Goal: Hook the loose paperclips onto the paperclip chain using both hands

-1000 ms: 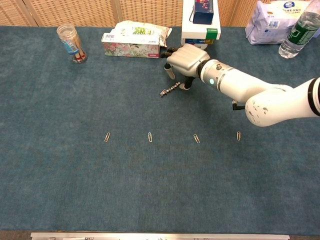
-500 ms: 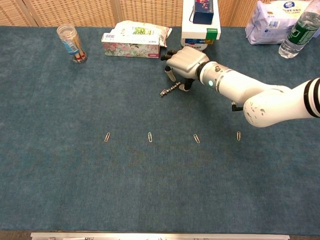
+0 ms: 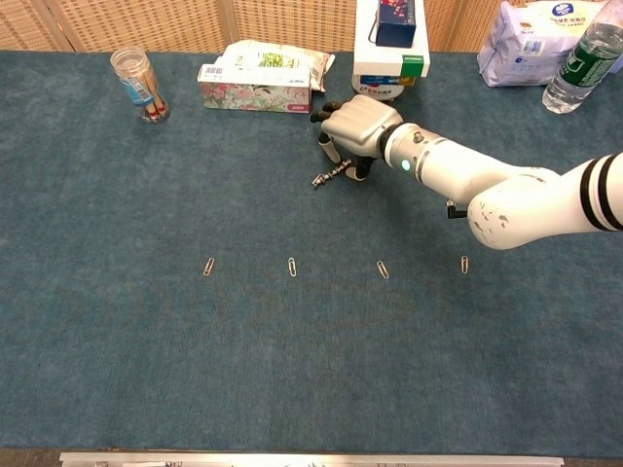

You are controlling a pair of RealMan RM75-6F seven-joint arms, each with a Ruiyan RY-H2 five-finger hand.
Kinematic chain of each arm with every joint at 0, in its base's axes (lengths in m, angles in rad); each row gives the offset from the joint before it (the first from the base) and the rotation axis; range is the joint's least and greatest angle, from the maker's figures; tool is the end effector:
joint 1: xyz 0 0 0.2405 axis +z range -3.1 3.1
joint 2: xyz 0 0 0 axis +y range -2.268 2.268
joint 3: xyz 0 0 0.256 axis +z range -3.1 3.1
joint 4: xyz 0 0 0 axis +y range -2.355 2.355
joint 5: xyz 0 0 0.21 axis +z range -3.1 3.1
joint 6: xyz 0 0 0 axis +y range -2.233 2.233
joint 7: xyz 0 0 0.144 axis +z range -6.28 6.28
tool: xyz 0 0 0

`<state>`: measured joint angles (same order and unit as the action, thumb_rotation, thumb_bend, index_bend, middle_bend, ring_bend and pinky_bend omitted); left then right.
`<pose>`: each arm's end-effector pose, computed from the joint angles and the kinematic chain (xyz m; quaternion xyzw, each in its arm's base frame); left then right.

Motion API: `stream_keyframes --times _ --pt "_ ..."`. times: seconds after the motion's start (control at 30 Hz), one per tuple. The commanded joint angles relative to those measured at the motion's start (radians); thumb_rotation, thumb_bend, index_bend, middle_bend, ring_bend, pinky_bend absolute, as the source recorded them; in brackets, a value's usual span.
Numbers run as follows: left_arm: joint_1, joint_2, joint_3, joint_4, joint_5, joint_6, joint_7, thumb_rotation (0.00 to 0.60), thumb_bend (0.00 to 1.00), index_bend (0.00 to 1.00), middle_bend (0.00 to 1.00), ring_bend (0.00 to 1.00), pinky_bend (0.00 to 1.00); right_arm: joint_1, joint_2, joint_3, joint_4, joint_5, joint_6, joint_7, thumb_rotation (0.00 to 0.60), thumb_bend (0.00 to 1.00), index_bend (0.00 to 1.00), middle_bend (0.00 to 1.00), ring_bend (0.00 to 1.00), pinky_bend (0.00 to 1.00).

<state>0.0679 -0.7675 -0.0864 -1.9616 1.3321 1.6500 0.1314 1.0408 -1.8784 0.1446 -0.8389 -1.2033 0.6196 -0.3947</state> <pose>-0.2892 0.1366 0.2653 -0.5069 -0.3613 -0.3217 0.7134 -0.1130 -0.4092 -0.1099 0.8645 -0.2027 0.2332 0.3964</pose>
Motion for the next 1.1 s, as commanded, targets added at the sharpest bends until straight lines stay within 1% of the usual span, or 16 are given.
stream_keyframes --times 0.03,0.23,0.4,0.87,1.1 --pt "0.000 0.001 0.001 0.000 0.001 -0.001 -0.001 0.600 0.36 0.60 0.14 0.00 0.00 0.001 -0.003 0.000 0.006 -0.004 -0.001 0.005 0.600 0.28 0.50 0.09 0.00 0.18" --pt "0.000 0.001 0.000 -0.001 0.002 0.000 -0.002 0.600 0.36 0.60 0.14 0.00 0.00 0.001 -0.007 0.000 0.015 -0.010 -0.005 0.013 0.600 0.28 0.51 0.09 0.00 0.18" --pt "0.001 0.001 0.000 -0.002 0.002 0.001 -0.002 0.600 0.36 0.60 0.14 0.00 0.00 0.001 -0.009 0.001 0.018 -0.013 -0.007 0.019 0.600 0.30 0.52 0.09 0.00 0.18" --pt "0.000 0.004 0.001 -0.002 0.002 -0.002 -0.006 0.600 0.36 0.60 0.14 0.00 0.00 0.003 -0.013 0.004 0.028 -0.012 -0.016 0.016 0.600 0.31 0.56 0.09 0.00 0.18" --pt "0.000 0.004 0.001 -0.005 0.003 -0.002 -0.002 0.600 0.36 0.60 0.14 0.00 0.00 0.001 -0.010 0.005 0.022 -0.014 -0.015 0.015 0.600 0.33 0.57 0.09 0.00 0.18"
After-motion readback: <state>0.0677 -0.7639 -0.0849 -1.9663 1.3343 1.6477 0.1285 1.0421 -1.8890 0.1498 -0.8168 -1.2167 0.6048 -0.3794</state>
